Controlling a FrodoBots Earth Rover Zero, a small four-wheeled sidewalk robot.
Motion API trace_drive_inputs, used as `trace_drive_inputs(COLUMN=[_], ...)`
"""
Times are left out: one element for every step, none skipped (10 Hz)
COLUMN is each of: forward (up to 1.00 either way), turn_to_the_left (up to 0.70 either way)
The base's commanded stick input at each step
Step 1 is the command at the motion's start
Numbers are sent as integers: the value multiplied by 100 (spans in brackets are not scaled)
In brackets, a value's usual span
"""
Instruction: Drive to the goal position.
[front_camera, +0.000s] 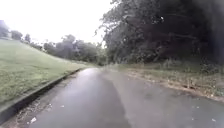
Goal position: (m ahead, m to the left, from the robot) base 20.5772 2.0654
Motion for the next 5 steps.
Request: trace_drive_inputs(forward=[11, 11, 11, 11, 11], turn_to_the_left=[0, 0, 0, 0, 0])
